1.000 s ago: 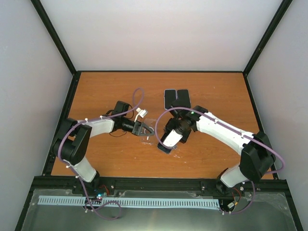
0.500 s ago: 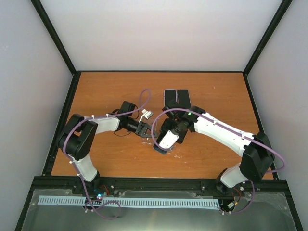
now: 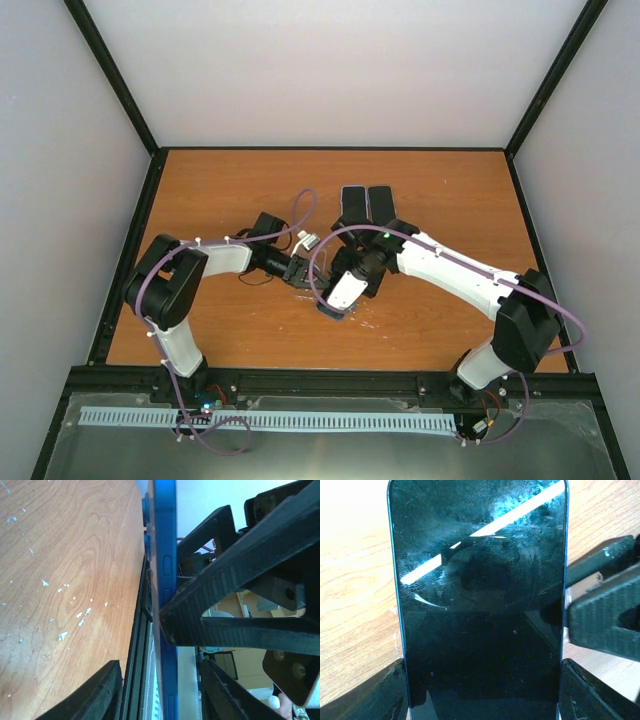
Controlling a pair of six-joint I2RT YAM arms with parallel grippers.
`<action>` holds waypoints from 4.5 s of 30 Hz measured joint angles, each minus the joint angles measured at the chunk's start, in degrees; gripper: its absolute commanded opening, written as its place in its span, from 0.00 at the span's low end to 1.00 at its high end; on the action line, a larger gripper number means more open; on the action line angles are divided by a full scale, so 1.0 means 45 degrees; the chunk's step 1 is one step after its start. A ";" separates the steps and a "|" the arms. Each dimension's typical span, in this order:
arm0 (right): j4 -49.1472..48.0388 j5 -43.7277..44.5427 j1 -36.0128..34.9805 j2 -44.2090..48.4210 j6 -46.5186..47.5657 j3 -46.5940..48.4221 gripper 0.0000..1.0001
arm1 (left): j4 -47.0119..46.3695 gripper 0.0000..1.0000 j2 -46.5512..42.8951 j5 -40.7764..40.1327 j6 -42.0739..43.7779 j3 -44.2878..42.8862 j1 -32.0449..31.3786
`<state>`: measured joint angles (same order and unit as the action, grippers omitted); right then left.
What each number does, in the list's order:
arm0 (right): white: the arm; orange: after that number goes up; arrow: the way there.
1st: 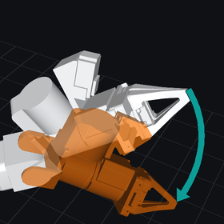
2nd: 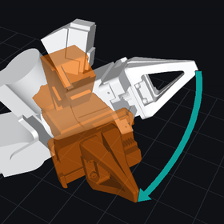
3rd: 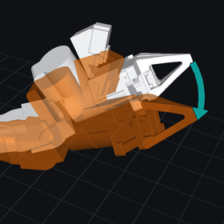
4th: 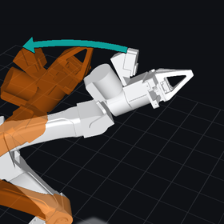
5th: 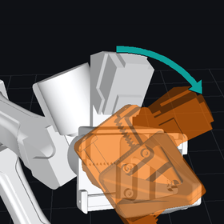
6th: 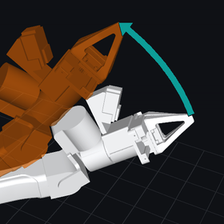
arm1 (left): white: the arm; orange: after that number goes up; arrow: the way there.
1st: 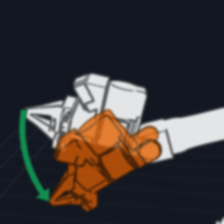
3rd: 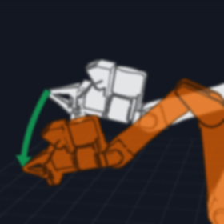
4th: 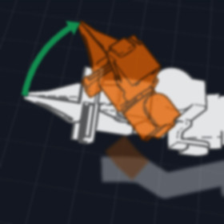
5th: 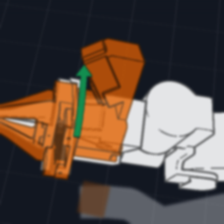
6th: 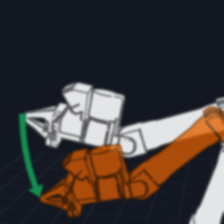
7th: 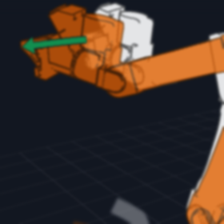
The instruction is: Put the phone into the phone case
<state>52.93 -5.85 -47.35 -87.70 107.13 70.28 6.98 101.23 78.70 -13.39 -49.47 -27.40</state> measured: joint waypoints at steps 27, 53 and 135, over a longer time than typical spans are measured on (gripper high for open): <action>-0.0787 -0.0316 0.0476 0.0160 -0.3128 0.1059 1.00 | 0.0097 0.01 -0.0010 -0.0010 -0.0039 -0.0452 0.1661; -0.7718 -0.8986 0.3745 0.0714 -2.2581 0.0962 0.87 | -0.3546 0.01 -0.4410 0.0136 -0.1156 -0.0112 0.3818; -0.8315 -1.1079 0.5814 -0.2123 -2.7277 -0.2671 0.03 | 0.1564 0.86 0.1511 -0.2312 0.3905 0.0476 0.3075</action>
<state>15.51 -55.70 -21.19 -97.25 -15.62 58.26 14.02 108.03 68.29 4.19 -47.33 -13.56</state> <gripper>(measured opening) 0.065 0.850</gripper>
